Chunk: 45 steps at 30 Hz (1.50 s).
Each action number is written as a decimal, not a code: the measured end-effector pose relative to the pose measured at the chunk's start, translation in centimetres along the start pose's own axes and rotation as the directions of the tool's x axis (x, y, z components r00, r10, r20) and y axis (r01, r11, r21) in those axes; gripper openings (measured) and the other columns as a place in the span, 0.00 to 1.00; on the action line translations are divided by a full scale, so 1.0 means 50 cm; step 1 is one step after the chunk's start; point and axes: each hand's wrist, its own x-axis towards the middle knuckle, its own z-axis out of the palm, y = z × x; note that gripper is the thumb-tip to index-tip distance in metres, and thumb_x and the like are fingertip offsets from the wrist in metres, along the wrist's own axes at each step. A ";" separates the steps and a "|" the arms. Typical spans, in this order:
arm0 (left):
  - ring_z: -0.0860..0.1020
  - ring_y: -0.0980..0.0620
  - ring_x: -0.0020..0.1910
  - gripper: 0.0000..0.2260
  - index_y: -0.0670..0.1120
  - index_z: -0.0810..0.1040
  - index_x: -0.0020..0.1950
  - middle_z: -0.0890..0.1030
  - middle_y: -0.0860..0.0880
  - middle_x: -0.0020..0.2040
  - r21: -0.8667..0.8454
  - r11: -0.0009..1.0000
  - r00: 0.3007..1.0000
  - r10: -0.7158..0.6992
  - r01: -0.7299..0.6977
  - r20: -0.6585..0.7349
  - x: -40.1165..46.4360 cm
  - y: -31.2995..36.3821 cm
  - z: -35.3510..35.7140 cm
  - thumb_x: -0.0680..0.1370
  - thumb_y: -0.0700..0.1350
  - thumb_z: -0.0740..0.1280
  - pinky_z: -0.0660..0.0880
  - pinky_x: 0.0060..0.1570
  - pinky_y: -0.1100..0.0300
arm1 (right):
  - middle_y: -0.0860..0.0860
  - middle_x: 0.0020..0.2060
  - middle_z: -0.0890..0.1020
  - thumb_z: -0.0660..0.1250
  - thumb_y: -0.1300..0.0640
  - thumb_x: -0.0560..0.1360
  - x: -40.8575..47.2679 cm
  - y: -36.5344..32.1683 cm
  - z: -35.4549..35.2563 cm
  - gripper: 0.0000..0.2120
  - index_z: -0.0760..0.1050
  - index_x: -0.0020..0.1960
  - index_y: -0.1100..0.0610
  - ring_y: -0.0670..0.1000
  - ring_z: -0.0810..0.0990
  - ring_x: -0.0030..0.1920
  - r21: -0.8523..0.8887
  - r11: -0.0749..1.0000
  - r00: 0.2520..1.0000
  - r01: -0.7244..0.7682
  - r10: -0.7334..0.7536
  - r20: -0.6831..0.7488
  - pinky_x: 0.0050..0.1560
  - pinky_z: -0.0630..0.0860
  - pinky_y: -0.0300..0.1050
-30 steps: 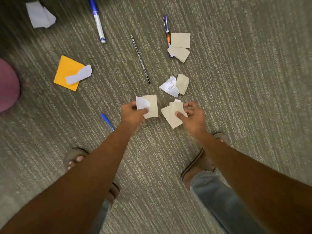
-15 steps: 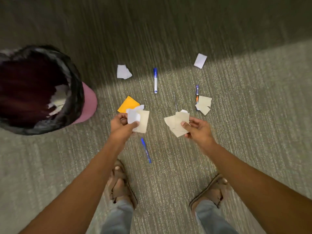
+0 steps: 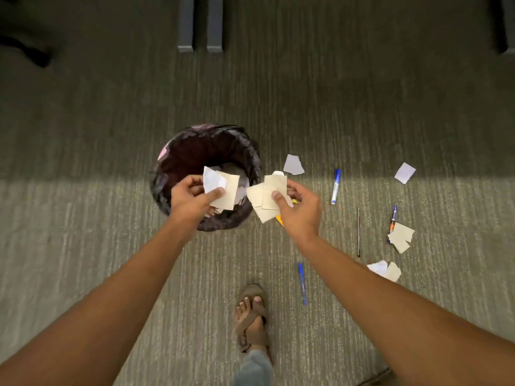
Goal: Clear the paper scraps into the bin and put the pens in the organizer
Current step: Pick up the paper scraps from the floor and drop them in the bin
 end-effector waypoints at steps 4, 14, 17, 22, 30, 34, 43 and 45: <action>0.80 0.50 0.29 0.11 0.45 0.74 0.44 0.83 0.45 0.39 -0.029 0.997 0.996 -0.075 0.074 -0.039 0.035 -0.014 -0.042 0.70 0.35 0.74 0.73 0.20 0.64 | 0.46 0.40 0.82 0.75 0.56 0.72 -0.015 -0.035 0.090 0.13 0.81 0.56 0.56 0.47 0.82 0.44 -0.014 1.000 1.000 -0.025 0.025 -0.013 0.49 0.82 0.52; 0.80 0.54 0.26 0.27 0.42 0.64 0.59 0.80 0.42 0.38 -0.334 0.934 0.966 -0.194 0.129 -0.171 0.057 -0.072 -0.074 0.69 0.44 0.77 0.78 0.28 0.61 | 0.57 0.45 0.83 0.63 0.59 0.81 -0.029 -0.075 0.175 0.13 0.71 0.64 0.59 0.51 0.85 0.38 0.198 0.925 0.934 -0.326 0.282 0.218 0.37 0.83 0.42; 0.78 0.55 0.24 0.30 0.44 0.63 0.60 0.79 0.43 0.35 -0.342 0.923 0.951 -0.248 0.174 -0.184 0.044 -0.079 -0.082 0.68 0.50 0.78 0.77 0.25 0.62 | 0.57 0.46 0.82 0.59 0.59 0.83 -0.031 -0.075 0.166 0.09 0.70 0.62 0.58 0.53 0.85 0.39 0.241 0.872 0.901 -0.425 0.383 0.203 0.39 0.82 0.43; 0.75 0.55 0.21 0.33 0.42 0.66 0.61 0.79 0.45 0.31 -0.247 0.952 0.965 -0.221 0.181 -0.144 0.014 -0.080 -0.057 0.66 0.57 0.76 0.71 0.20 0.63 | 0.52 0.39 0.84 0.60 0.58 0.82 -0.049 -0.032 0.096 0.04 0.73 0.55 0.54 0.47 0.82 0.31 0.282 0.834 0.880 -0.474 0.436 0.189 0.27 0.74 0.39; 0.72 0.54 0.18 0.29 0.45 0.68 0.45 0.76 0.48 0.24 -0.006 0.983 0.982 -0.186 0.186 0.023 -0.075 -0.072 0.118 0.63 0.69 0.70 0.65 0.18 0.65 | 0.53 0.35 0.81 0.60 0.58 0.82 -0.053 0.078 -0.123 0.06 0.74 0.48 0.56 0.43 0.76 0.22 0.320 0.776 0.839 -0.543 0.521 0.160 0.20 0.64 0.33; 0.75 0.52 0.22 0.32 0.45 0.73 0.43 0.78 0.48 0.26 0.078 0.965 0.958 -0.258 0.250 0.126 -0.135 -0.088 0.259 0.61 0.73 0.66 0.68 0.22 0.63 | 0.53 0.33 0.81 0.60 0.57 0.82 -0.034 0.124 -0.259 0.08 0.74 0.45 0.54 0.43 0.76 0.21 0.375 0.736 0.819 -0.564 0.555 0.143 0.20 0.65 0.32; 0.78 0.50 0.29 0.25 0.45 0.74 0.43 0.78 0.46 0.34 0.247 0.885 0.844 -0.456 0.395 0.283 -0.252 -0.115 0.559 0.75 0.68 0.58 0.70 0.32 0.59 | 0.51 0.34 0.81 0.58 0.51 0.82 0.002 0.235 -0.576 0.12 0.74 0.43 0.54 0.43 0.77 0.23 0.357 0.700 0.766 -0.619 0.638 0.076 0.23 0.65 0.33; 0.78 0.48 0.31 0.27 0.44 0.74 0.44 0.78 0.45 0.34 0.267 0.869 0.815 -0.487 0.416 0.315 -0.267 -0.115 0.601 0.75 0.68 0.57 0.71 0.33 0.58 | 0.52 0.36 0.82 0.58 0.50 0.82 0.000 0.263 -0.623 0.12 0.74 0.46 0.55 0.46 0.77 0.27 0.399 0.662 0.739 -0.635 0.671 0.062 0.26 0.66 0.35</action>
